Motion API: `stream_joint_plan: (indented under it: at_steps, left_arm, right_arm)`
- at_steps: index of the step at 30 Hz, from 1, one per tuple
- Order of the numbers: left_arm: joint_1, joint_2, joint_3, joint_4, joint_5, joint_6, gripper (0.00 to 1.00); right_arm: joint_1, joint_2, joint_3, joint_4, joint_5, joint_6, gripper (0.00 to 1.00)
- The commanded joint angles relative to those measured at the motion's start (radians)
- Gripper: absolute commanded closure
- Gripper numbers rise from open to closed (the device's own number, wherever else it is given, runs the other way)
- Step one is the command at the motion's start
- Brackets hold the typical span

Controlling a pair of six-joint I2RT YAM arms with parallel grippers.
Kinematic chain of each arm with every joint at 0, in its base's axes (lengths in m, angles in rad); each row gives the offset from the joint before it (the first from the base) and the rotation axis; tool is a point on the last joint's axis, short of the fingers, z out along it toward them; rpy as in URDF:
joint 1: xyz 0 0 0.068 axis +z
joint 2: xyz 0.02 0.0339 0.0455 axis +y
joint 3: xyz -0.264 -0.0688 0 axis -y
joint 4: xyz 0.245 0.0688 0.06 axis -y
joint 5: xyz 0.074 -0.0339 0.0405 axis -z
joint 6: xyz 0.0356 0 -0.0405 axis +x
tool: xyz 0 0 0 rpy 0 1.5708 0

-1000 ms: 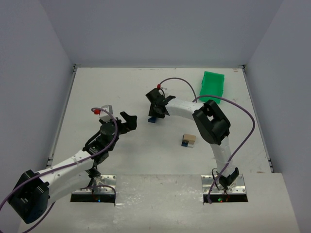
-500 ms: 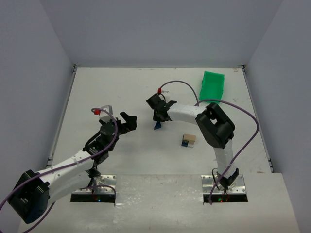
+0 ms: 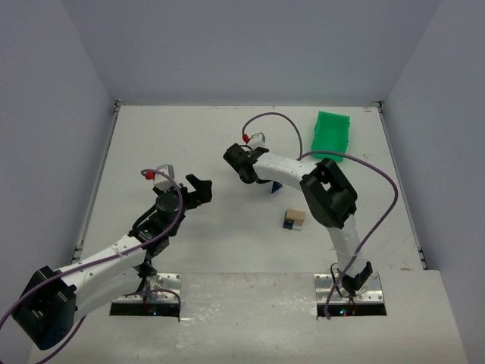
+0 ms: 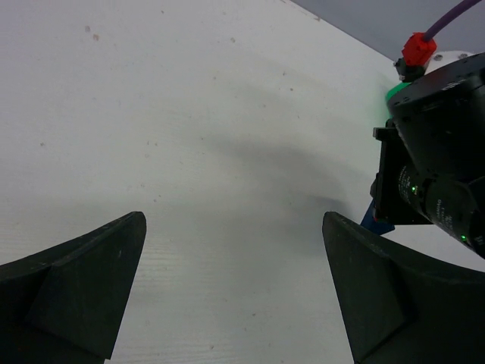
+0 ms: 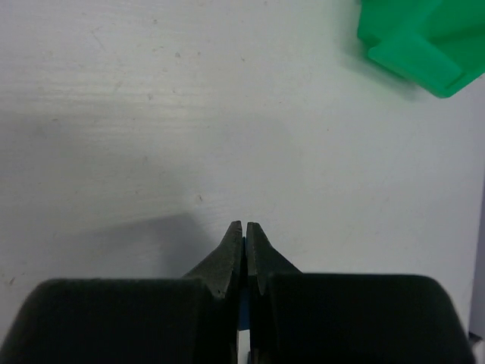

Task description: Build the wood block tower

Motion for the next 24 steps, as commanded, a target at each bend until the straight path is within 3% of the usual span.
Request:
stream_joint_plan:
  at_steps: [1, 10, 15, 17, 24]
  left_arm:
    - [0.004, -0.009, -0.005, 0.036, -0.018, 0.005, 0.0]
    - [0.003, 0.003, -0.005, 0.04, -0.026, 0.009, 0.0]
    - [0.003, 0.015, -0.001, 0.043, -0.026, 0.014, 0.0]
    - [0.002, 0.017, 0.0, 0.044, -0.026, 0.015, 0.0]
    - [0.003, 0.018, 0.0, 0.046, -0.026, 0.015, 0.0]
  right_arm:
    - [0.004, 0.116, 0.112, -0.184, 0.175, -0.046, 1.0]
    - [0.006, 0.311, 0.329, -0.309, 0.183, -0.049, 1.0]
    - [0.015, 0.313, 0.34, -0.284, 0.137, -0.026, 0.84]
    - [0.019, 0.308, 0.346, -0.272, 0.112, -0.016, 0.7]
    - [0.027, 0.242, 0.345, -0.183, 0.004, -0.033, 0.5]
